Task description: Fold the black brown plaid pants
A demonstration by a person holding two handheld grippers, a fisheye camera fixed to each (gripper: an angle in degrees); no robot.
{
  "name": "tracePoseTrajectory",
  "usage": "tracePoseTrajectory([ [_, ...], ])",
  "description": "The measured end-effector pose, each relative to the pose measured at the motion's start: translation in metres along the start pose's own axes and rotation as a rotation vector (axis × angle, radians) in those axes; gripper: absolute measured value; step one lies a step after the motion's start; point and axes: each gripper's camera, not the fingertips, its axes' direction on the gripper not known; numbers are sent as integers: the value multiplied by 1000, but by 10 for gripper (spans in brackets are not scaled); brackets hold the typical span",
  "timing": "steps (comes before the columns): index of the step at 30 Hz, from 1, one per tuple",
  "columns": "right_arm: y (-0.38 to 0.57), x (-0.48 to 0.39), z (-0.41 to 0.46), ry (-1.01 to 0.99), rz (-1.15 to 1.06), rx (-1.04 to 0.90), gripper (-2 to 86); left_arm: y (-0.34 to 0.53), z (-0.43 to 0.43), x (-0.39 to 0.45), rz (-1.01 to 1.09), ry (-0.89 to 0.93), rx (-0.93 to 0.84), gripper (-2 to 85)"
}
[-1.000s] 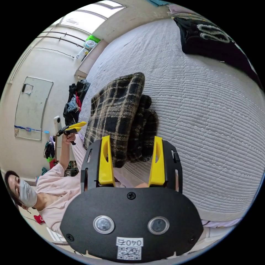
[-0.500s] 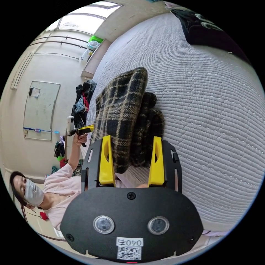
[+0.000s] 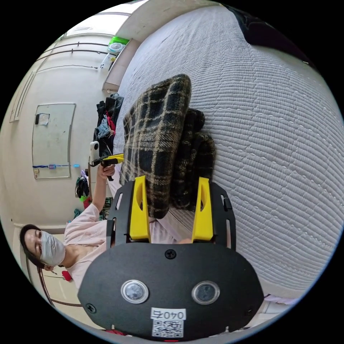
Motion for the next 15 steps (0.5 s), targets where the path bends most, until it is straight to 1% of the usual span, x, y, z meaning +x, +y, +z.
tracePoseTrajectory([
  [3, -3, 3, 6, -26, 16, -4, 183, -5, 20, -3, -32, 52, 2, 81],
  [4, -1, 0, 6, -29, 5, -3, 165, -6, 21, -3, -33, 52, 4, 80],
  [5, 2, -3, 7, -94, -16, 8, 140, -5, 23, 0, -25, 47, 10, 74],
  [7, 6, -11, 11, -34, -24, 15, 132, -2, 27, 5, 0, 26, 32, 63],
  [10, 10, -13, 17, -18, -27, 16, 107, -1, 36, 13, 21, 12, 50, 35],
  [12, 15, -19, 21, -1, -31, 36, 92, 2, 39, 32, 80, -64, 62, 17],
  [15, 30, -41, 19, 79, -52, 77, 82, 4, 30, 58, 145, -99, 76, 7],
])
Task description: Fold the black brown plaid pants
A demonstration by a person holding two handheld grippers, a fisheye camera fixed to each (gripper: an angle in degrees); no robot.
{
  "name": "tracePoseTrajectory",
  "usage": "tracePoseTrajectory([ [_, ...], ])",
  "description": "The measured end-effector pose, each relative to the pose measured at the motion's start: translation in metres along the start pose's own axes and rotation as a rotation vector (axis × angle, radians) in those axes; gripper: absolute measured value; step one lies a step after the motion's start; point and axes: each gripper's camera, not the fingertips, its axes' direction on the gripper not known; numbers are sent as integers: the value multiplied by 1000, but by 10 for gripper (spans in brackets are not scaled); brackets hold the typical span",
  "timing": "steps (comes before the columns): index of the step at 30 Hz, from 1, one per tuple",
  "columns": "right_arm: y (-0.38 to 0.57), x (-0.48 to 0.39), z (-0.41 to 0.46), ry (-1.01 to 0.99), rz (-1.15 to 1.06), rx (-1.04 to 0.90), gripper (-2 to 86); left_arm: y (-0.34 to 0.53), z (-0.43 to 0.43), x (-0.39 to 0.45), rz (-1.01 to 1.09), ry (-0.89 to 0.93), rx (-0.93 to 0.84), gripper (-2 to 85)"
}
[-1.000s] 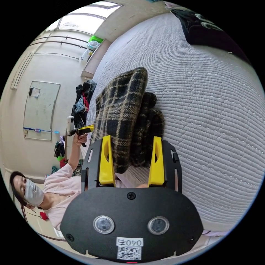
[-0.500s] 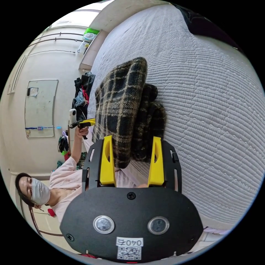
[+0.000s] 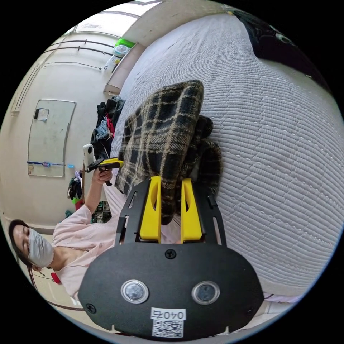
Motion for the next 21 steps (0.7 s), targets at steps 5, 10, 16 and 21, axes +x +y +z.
tracePoseTrajectory([
  [5, 29, -52, -25, 53, -73, 85, 79, -15, -35, 38, 101, 27, 46, 5],
  [10, 58, -65, -36, 66, -65, 159, 79, -29, -28, 76, 185, -18, 19, 6],
  [16, 91, -39, -17, 81, 21, 173, 80, -48, 34, 108, 220, -39, -49, 6],
  [21, 111, -17, -39, 44, 50, 297, 78, -105, 65, 161, 293, -29, -48, 5],
])
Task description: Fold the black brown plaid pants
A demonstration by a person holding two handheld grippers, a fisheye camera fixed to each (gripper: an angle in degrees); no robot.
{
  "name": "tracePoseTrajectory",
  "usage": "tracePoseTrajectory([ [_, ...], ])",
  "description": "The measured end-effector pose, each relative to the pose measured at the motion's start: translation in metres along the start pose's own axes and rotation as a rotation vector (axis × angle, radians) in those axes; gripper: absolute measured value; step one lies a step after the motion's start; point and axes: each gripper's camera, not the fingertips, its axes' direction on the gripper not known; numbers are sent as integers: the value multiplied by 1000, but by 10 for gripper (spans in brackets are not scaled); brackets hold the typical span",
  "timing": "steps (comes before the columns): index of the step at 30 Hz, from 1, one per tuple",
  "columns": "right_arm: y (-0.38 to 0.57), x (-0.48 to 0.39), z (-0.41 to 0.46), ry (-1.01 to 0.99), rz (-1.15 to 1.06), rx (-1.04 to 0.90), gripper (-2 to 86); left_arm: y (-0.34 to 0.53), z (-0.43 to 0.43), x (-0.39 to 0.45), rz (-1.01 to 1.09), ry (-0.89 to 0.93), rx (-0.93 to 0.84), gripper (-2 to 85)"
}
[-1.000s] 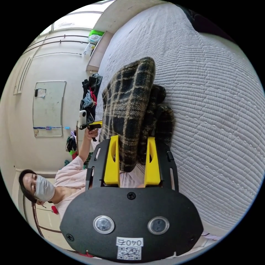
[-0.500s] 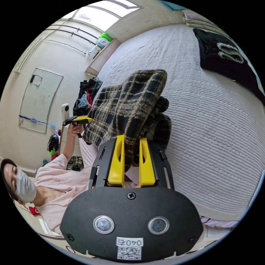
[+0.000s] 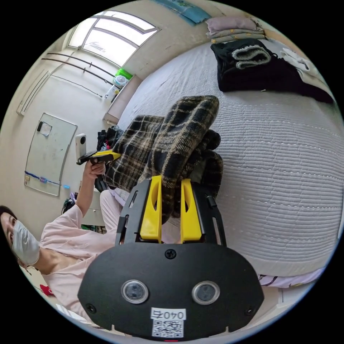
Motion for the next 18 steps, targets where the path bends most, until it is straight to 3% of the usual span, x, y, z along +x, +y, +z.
tracePoseTrajectory([
  [7, -40, 31, -91, -54, 55, 467, 78, -191, -17, 81, 175, -126, 99, 8],
  [10, -64, 56, -118, -164, 168, 749, 77, -307, -38, 126, 135, -285, 258, 12],
  [11, -75, 66, -118, -209, 222, 852, 77, -338, -52, 138, 30, -388, 390, 5],
  [12, -81, 70, -116, -221, 252, 895, 77, -351, -66, 149, -75, -440, 537, -2],
  [14, -107, 82, -92, -177, 406, 1007, 78, -351, -68, 165, -94, -417, 683, -8],
  [18, -145, 115, -26, -148, 630, 923, 75, -315, 4, 186, 127, -384, 554, -9],
])
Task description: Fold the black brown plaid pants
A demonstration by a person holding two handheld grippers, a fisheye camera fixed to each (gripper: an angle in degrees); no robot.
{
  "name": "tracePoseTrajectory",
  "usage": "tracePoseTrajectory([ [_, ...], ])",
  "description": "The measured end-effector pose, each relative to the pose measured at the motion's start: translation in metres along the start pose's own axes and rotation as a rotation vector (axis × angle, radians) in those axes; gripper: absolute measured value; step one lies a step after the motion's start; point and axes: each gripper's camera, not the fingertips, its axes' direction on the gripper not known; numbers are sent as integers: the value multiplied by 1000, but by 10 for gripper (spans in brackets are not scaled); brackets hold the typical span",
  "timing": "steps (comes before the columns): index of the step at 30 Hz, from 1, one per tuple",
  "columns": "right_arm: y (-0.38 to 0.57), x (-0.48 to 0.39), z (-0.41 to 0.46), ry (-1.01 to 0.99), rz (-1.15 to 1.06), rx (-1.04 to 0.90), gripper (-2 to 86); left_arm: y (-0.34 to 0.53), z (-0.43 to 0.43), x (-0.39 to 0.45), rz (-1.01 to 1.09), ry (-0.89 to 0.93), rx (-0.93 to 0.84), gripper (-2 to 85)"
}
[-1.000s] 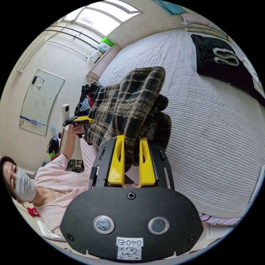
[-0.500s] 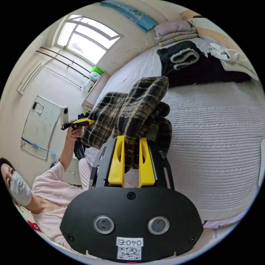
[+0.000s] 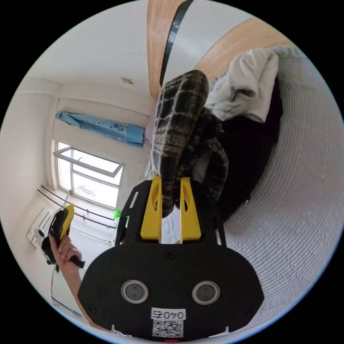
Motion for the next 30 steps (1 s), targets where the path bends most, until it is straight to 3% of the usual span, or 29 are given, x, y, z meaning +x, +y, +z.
tracePoseTrajectory([
  [2, 10, 24, 5, -73, 104, 47, 72, 41, 16, 8, 66, 46, -74, -9],
  [5, 12, 6, -5, -59, 86, 7, 69, 94, 41, 2, 98, 149, -168, -9],
  [9, 37, -8, -11, -137, 131, 6, 77, 113, 68, -9, -31, 166, -201, -9],
  [13, 72, -14, -9, -140, -174, -167, 107, 107, 74, 19, -11, 182, -183, -8],
  [15, 96, -28, -38, -43, -444, -178, 85, 104, 75, 53, 98, 160, -186, -8],
  [17, 119, -55, -76, 201, -786, -24, 22, 103, 76, 84, 214, 101, -153, -9],
  [19, 112, -79, -82, 324, -927, 68, 0, 100, 86, 116, 269, 15, -116, -9],
  [25, 40, -115, 24, 646, -912, -259, -9, 80, 149, 224, 437, -161, -156, -9],
  [27, 41, -104, 59, 688, -878, -388, -9, 87, 200, 235, 502, -265, -347, -9],
  [30, 62, -89, 97, 791, -902, -484, -10, 99, 233, 224, 473, -249, -452, -9],
])
